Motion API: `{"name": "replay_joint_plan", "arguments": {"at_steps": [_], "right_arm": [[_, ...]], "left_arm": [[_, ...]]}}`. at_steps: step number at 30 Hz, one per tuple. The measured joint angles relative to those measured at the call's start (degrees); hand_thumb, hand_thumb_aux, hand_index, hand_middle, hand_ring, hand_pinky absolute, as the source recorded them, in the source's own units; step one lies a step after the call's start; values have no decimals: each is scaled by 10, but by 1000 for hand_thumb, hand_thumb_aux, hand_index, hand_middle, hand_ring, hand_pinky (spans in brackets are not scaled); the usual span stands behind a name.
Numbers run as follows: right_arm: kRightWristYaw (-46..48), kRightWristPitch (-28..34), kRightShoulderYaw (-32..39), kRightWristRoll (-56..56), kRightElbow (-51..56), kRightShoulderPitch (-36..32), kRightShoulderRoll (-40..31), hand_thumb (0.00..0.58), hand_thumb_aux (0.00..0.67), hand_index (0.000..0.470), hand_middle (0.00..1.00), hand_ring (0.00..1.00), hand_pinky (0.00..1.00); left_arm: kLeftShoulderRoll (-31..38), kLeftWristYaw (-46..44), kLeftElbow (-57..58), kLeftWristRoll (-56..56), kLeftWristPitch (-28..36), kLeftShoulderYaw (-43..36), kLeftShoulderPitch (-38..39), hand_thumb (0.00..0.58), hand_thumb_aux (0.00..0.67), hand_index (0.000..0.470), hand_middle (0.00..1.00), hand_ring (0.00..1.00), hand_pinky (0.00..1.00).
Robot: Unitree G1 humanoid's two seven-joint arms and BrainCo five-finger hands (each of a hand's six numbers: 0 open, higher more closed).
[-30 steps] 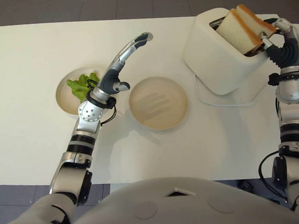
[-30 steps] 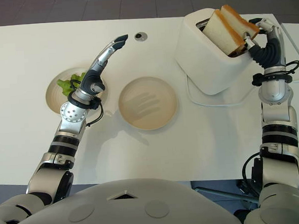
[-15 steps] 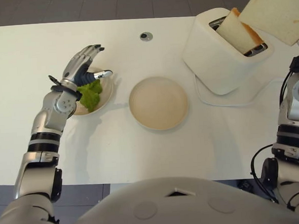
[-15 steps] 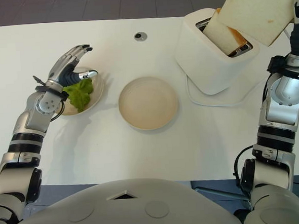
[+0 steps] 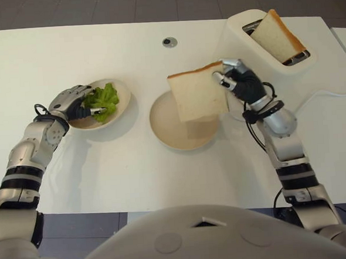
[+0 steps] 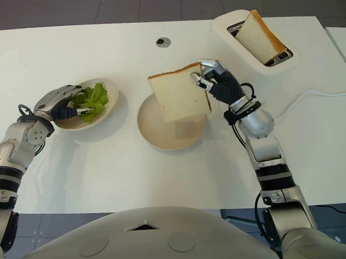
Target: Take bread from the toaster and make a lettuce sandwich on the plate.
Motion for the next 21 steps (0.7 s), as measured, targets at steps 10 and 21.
{"name": "replay_joint_plan", "arguments": {"at_steps": [10, 21], "right_arm": [[19, 4, 26, -71, 47, 7, 1, 0, 0, 0, 835, 835, 835], [-32, -25, -42, -81, 24, -11, 7, 0, 0, 0, 686, 686, 686]], "left_arm": [[6, 61, -15, -29, -109, -14, -6, 580, 670, 470, 0, 0, 0], [-51, 61, -79, -166, -246, 8, -9, 580, 670, 470, 0, 0, 0]]}}
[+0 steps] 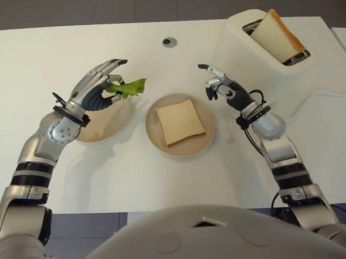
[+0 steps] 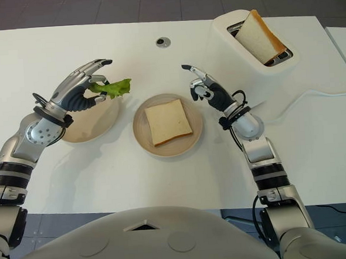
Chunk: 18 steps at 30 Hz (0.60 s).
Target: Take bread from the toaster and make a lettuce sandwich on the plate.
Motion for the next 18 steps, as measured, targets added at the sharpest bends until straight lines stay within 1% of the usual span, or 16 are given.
{"name": "replay_joint_plan", "arguments": {"at_steps": [6, 7, 8, 9, 10, 11, 12, 14, 16, 18], "right_arm": [[-31, -15, -50, 25, -32, -15, 9, 0, 0, 0, 682, 682, 682], [-35, -16, -55, 33, -44, -16, 10, 0, 0, 0, 682, 682, 682], [-43, -17, -70, 38, -74, -16, 15, 0, 0, 0, 682, 682, 682], [-54, -18, -85, 46, -102, -18, 16, 0, 0, 0, 675, 675, 675], [-66, -17, -103, 44, -123, -19, 16, 0, 0, 0, 588, 588, 588], [-91, -15, -135, 19, -148, -23, 9, 0, 0, 0, 51, 51, 51], [-110, -6, -161, -14, -157, -29, -7, 0, 0, 0, 0, 0, 0], [-132, 25, -197, -69, -159, -31, -42, 0, 0, 0, 0, 0, 0], [-143, 57, -219, -118, -153, -29, -71, 0, 0, 0, 0, 0, 0], [-163, 75, -237, -149, -147, -29, -83, 0, 0, 0, 0, 0, 0]], "left_arm": [[-49, -39, -10, -12, -23, -34, 0, 580, 670, 470, 0, 0, 0], [-55, -43, -8, -12, -25, -41, -1, 580, 659, 463, 0, 0, 0], [-69, -50, -1, -10, -27, -53, -3, 576, 612, 429, 0, 0, 0], [-79, -54, 4, -4, -27, -65, -5, 538, 489, 343, 0, 0, 0], [-87, -57, 8, 3, -27, -72, -6, 464, 370, 260, 0, 0, 0], [-96, -59, 13, 14, -26, -83, -9, 205, 131, 92, 0, 0, 0], [-102, -59, 17, 25, -25, -90, -10, 0, 0, 0, 0, 0, 0], [-117, -57, 24, 40, -22, -99, -11, 0, 0, 0, 0, 0, 0], [-128, -55, 31, 50, -21, -110, -13, 0, 0, 0, 0, 0, 0], [-132, -54, 33, 52, -21, -112, -13, 0, 0, 0, 0, 0, 0]]}}
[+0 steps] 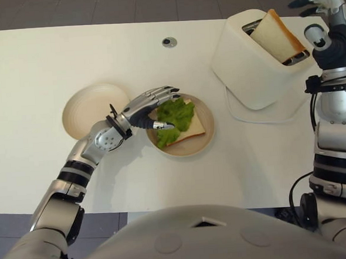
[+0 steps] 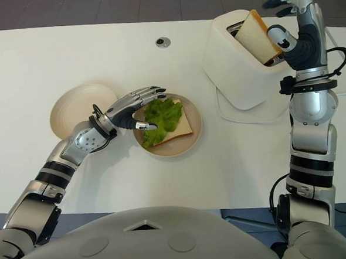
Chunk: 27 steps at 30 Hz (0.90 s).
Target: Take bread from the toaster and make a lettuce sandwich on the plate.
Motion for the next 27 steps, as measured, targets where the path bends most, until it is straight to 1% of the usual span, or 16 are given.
{"name": "replay_joint_plan", "arguments": {"at_steps": [2, 4, 5, 9, 10, 11, 12, 13, 17, 18, 19, 20, 21, 22, 24, 27], "right_arm": [[-21, 20, -13, -42, 22, 0, -22, 0, 0, 0, 0, 0, 0], [-28, 39, -10, -78, 62, 2, -44, 0, 0, 0, 0, 0, 0], [-27, 52, 4, -99, 94, 8, -56, 0, 0, 0, 0, 0, 0], [-10, 64, 56, -121, 159, 22, -62, 0, 0, 0, 0, 0, 0], [-5, 64, 66, -121, 167, 22, -64, 201, 129, 90, 0, 0, 0], [2, 62, 78, -121, 173, 22, -66, 340, 239, 168, 0, 0, 0], [5, 58, 84, -117, 174, 20, -70, 480, 391, 275, 0, 0, 0], [7, 47, 93, -109, 173, 13, -73, 580, 670, 470, 0, 0, 0], [-12, 29, 93, -87, 168, 2, -73, 580, 670, 470, 8, 8, 8], [-19, 24, 90, -87, 165, 2, -72, 580, 670, 470, 192, 192, 192], [-31, 21, 84, -82, 161, 4, -69, 580, 670, 470, 455, 455, 455], [-39, 20, 78, -81, 158, 5, -66, 580, 670, 470, 635, 635, 635], [-58, 14, 69, -77, 144, 5, -65, 580, 670, 470, 871, 871, 871], [-75, 10, 60, -77, 132, 5, -61, 580, 670, 470, 992, 992, 992], [-115, 0, 44, -78, 112, 1, -57, 580, 670, 470, 1000, 1000, 1000], [-139, -20, 36, -76, 89, -1, -49, 580, 670, 470, 1000, 1000, 1000]], "left_arm": [[0, 0, 0, 0, 0, 0, 0, 0, 0, 0, 0, 0, 0], [0, 0, 1, 1, 0, 0, 0, 0, 0, 0, 0, 0, 0], [0, 0, 1, 1, -1, 0, 0, 0, 0, 0, 0, 0, 0], [0, 0, 1, 0, -4, 1, 0, 0, 0, 0, 0, 0, 0], [0, 1, 1, -1, -5, 2, 0, 0, 0, 0, 0, 0, 0], [0, 1, 1, -1, -4, 3, 0, 0, 0, 0, 0, 0, 0], [1, 1, 1, -1, -3, 4, 0, 0, 0, 0, 0, 0, 0], [1, 2, 1, -1, 0, 4, 0, 0, 0, 0, 0, 0, 0], [1, 3, 3, 0, 3, 4, -1, 0, 0, 0, 0, 0, 0], [1, 3, 3, 0, 3, 4, -1, 0, 0, 0, 0, 0, 0], [1, 3, 4, 0, 3, 4, -1, 0, 0, 0, 0, 0, 0], [1, 3, 4, 0, 3, 4, -1, 0, 0, 0, 0, 0, 0], [1, 3, 6, -1, 3, 4, -1, 0, 0, 0, 0, 0, 0], [1, 3, 6, -1, 3, 4, -1, 0, 0, 0, 0, 0, 0], [1, 4, 9, -1, 3, 4, -2, 0, 0, 0, 0, 0, 0], [1, 8, 12, 0, 3, 5, -4, 0, 0, 0, 0, 0, 0]]}}
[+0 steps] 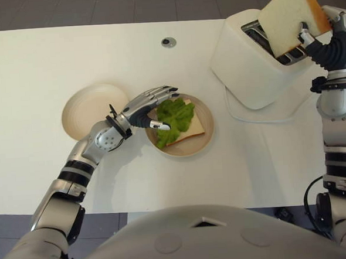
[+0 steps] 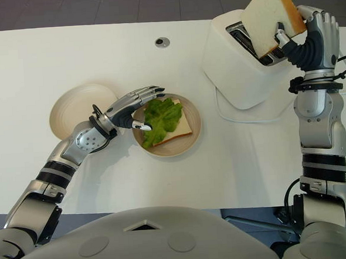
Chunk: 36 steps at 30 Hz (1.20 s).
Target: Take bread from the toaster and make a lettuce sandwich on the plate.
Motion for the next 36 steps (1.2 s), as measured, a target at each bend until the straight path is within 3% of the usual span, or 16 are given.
{"name": "replay_joint_plan", "arguments": {"at_steps": [4, 8, 12, 16, 22, 24, 28, 36], "right_arm": [[6, -54, -3, 68, -41, -4, 21, 580, 670, 470, 1000, 1000, 1000], [101, -81, 27, 200, -64, -5, 34, 580, 670, 470, 1000, 1000, 1000], [256, -78, 96, 326, -73, 2, 35, 580, 670, 470, 1000, 1000, 1000], [420, -59, 150, 384, -10, -25, 5, 580, 670, 470, 1000, 1000, 1000], [674, -27, 216, 460, 112, -131, 0, 580, 670, 470, 1000, 1000, 1000], [724, -15, 240, 460, 143, -154, 8, 580, 670, 470, 1000, 1000, 1000], [779, -13, 290, 425, 220, -193, 54, 580, 670, 470, 1000, 1000, 1000], [757, -67, 320, 337, 413, -229, 140, 580, 670, 470, 1000, 1000, 1000]], "left_arm": [[0, 10, 8, -1, -2, 8, -5, 0, 0, 0, 0, 0, 0], [-8, -2, 19, -74, -31, 23, -10, 0, 0, 0, 0, 0, 0], [-28, -68, 14, -289, -55, 66, -13, 0, 0, 0, 0, 0, 0], [-29, -168, -37, -501, -45, 113, -9, 0, 0, 0, 0, 0, 0], [-41, -379, -187, -776, 42, 150, 54, 0, 0, 0, 0, 0, 0], [-42, -436, -218, -784, 55, 146, 79, 0, 0, 0, 0, 0, 0], [-35, -535, -231, -697, 47, 106, 124, 0, 0, 0, 0, 0, 0], [-55, -523, -157, -502, 1, 86, 127, 0, 0, 0, 0, 0, 0]]}}
